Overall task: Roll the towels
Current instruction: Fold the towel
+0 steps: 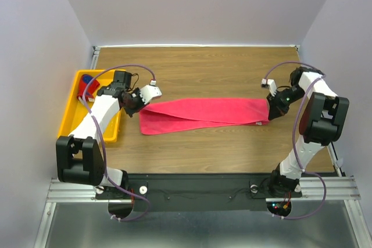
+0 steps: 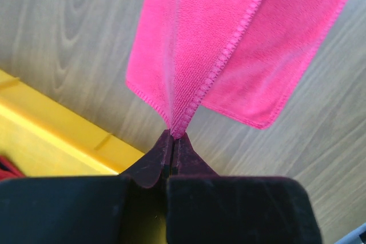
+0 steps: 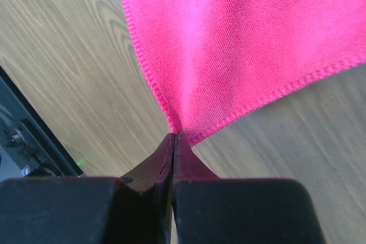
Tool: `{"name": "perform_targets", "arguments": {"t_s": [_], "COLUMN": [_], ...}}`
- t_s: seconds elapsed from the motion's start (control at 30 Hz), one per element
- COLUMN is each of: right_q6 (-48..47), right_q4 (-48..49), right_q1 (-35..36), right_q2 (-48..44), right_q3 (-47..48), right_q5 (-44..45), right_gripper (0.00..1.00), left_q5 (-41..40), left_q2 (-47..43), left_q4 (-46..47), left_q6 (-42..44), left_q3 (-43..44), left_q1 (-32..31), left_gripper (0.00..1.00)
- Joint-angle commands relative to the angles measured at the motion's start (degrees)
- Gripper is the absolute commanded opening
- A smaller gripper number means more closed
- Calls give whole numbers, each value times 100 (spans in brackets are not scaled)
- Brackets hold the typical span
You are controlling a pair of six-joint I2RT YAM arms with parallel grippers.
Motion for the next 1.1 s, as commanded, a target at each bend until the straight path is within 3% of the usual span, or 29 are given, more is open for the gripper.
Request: {"name": "perform_targets", "arguments": {"t_s": [0.0, 0.3, 0.83, 1.07], "right_q6": [-39, 304, 620, 682], "right_q4": [116, 616, 1022, 1022], "right_q1": [-7, 46, 116, 116], "right_q2": [-103, 125, 372, 363], "right_q3": [-38, -170, -565, -512], "right_q5": [-146, -58, 373, 373], "right_gripper": [1, 1, 1, 1], "left_q5": [60, 59, 560, 394], "left_q2": [-128, -14, -67, -181], "left_q4": [-183, -77, -798, -711], "left_q6": [189, 75, 163, 163], "left_q3": [-290, -413, -264, -650], "left_q1": [-14, -14, -146, -550], "left_gripper": [0, 0, 0, 0]}}
